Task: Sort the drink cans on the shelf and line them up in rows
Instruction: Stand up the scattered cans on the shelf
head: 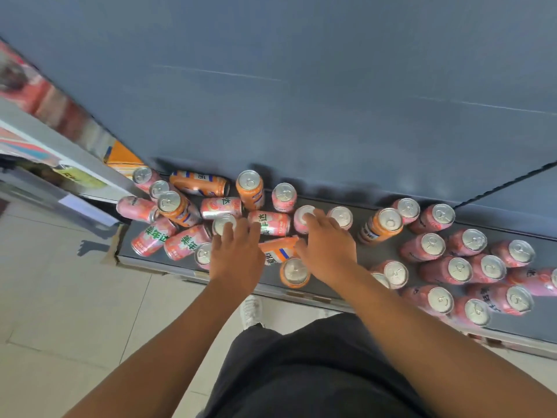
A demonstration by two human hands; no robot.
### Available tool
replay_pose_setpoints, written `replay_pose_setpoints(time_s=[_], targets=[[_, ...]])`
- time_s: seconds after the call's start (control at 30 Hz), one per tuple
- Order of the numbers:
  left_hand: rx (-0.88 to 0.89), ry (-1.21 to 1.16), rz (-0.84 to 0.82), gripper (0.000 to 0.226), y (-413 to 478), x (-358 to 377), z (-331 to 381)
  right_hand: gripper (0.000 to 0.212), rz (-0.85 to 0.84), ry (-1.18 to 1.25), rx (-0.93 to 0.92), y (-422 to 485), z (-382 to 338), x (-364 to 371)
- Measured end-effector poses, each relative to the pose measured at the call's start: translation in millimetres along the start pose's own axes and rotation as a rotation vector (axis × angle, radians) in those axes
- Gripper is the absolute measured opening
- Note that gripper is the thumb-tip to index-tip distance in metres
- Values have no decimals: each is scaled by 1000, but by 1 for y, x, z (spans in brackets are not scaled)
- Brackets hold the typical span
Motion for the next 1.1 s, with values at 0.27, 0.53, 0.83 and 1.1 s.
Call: replay_pose_setpoints(time_s=[0.27,0.53,0.83,1.1], targets=[[193,-33,-80,51,-23,25,-58,49,-60,46,171,4,-54,22],[437,-29,-133,51,-26,52,-52,45,-41,67,256,2,-65,27],[309,-94,-298,64,6,102,-52,48,-71,39,177,30,-65,33],[164,-150,-357,84,39,129,-50,44,-126,36,91,56,-54,51]])
Point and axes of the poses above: each hand's wrist, its own y-axis towards the middle knuckle, its own x-axis out of the palm, z = x × y, the point moved 6 cm from there along y, towards the middle knuckle, and after that the axes turned 10 degrees about -y, right-handed, at the moved point
